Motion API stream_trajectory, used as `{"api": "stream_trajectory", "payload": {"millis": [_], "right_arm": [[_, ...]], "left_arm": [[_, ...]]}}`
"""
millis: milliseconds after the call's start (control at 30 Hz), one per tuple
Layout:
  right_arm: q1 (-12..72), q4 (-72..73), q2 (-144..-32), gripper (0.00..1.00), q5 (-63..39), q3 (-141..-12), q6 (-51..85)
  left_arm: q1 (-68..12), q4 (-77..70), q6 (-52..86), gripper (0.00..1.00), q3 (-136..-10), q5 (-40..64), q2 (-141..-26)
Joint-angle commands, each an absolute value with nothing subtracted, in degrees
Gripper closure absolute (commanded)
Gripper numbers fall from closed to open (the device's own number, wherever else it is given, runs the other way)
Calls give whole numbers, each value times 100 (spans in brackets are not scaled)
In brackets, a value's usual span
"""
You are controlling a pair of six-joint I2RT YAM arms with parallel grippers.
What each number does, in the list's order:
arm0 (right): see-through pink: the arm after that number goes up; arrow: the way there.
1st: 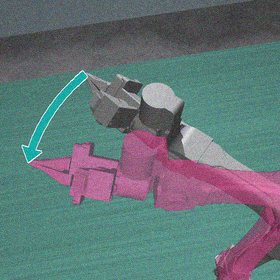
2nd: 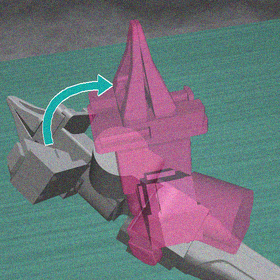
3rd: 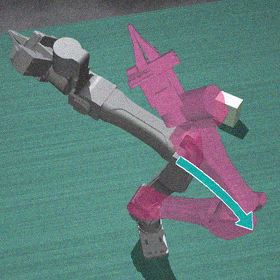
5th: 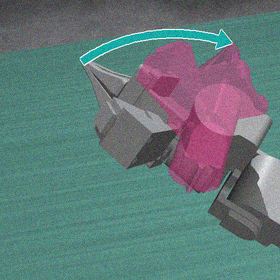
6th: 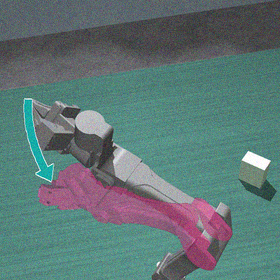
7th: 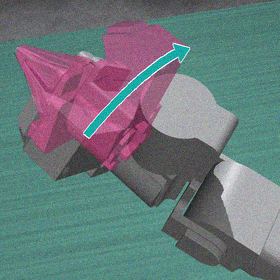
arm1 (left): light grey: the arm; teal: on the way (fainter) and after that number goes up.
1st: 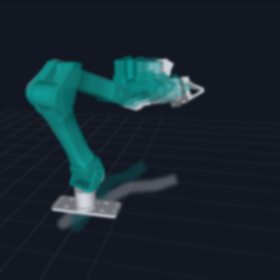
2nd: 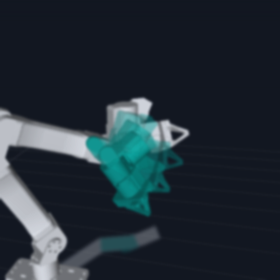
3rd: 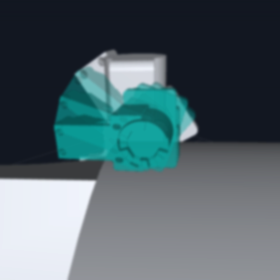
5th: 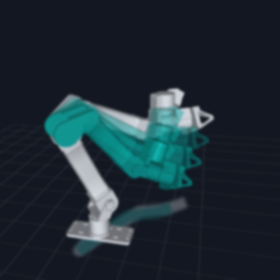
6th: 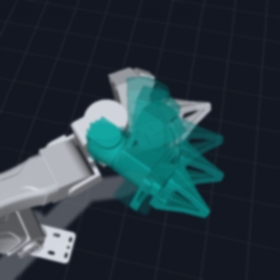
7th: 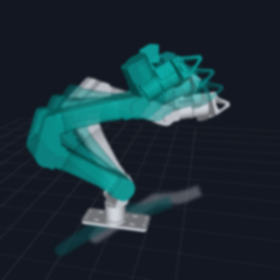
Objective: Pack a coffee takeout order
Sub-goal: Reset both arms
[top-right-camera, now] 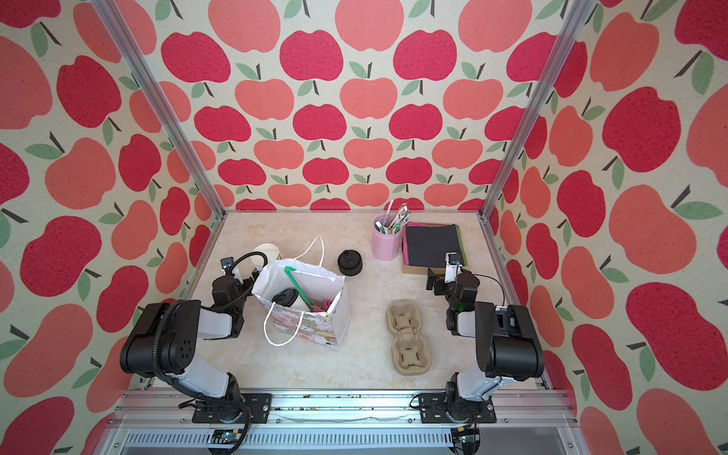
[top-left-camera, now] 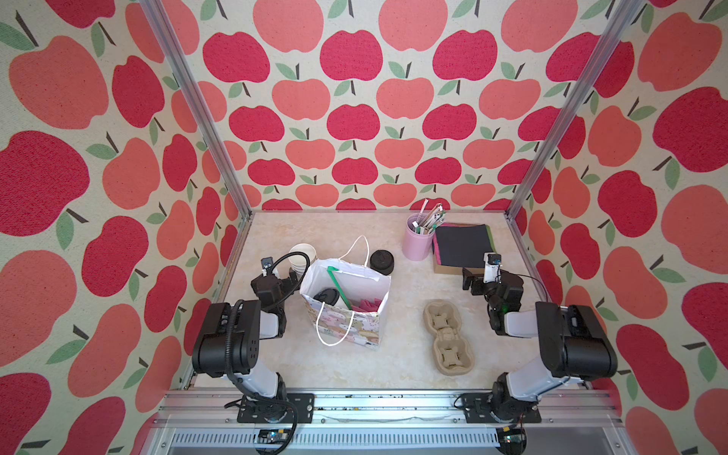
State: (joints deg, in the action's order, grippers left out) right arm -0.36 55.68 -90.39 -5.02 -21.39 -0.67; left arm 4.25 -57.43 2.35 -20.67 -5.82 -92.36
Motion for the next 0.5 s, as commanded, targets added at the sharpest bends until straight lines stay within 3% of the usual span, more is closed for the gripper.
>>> {"api": "stream_trajectory", "payload": {"millis": [0, 467], "right_arm": [[23, 5635, -9079, 1, -433, -2100, -163], [105, 5576, -9070, 1, -304, -2132, -235]], "left_arm": [[440, -5679, 154, 1, -2121, -703, -9248], [403, -5678, 158, 1, -2112, -868, -9231]]}}
